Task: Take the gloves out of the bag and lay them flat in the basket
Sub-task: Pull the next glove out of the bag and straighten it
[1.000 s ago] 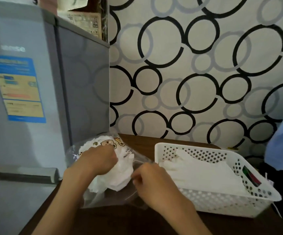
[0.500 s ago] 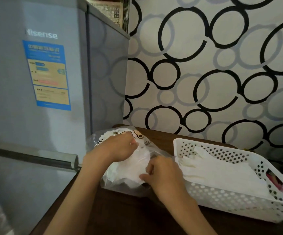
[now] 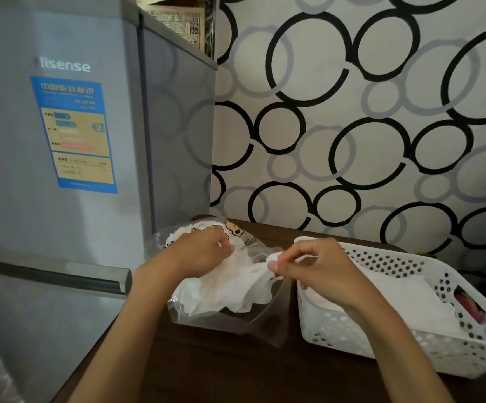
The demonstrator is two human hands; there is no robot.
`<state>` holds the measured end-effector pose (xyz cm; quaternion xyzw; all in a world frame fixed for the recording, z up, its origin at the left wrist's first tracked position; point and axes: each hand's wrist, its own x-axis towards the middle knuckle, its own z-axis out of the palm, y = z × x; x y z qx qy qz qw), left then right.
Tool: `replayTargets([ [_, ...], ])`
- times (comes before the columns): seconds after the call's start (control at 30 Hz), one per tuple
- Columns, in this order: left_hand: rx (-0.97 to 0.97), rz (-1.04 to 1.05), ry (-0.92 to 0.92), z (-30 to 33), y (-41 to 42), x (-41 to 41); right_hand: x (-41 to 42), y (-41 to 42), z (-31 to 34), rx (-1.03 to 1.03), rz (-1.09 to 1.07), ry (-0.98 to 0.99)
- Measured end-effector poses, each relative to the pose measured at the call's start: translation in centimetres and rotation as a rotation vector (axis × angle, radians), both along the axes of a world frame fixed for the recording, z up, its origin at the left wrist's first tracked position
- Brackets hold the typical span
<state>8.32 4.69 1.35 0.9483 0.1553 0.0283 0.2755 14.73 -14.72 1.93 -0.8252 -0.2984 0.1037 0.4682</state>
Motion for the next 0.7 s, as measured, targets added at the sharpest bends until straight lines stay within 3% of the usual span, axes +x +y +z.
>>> replayTargets([
  [0.17,-0.001,0.016,-0.042,0.0,-0.1,0.2,0.2,-0.2,0.6,0.145,0.006,0.067],
  [0.33,0.014,-0.012,-0.044,0.0,0.0,0.2,0.3,-0.4,0.8,0.216,-0.079,-0.058],
  [0.47,-0.007,-0.140,-0.037,0.0,0.2,0.0,0.2,-0.4,0.8,0.296,-0.105,-0.030],
  [0.6,-0.050,-0.333,-0.166,1.0,-1.4,-0.4,-0.5,0.4,0.6,0.338,-0.074,0.018],
  [0.7,-0.019,-0.332,-0.277,0.9,-2.0,0.2,-0.5,0.6,0.6,0.334,-0.085,0.033],
])
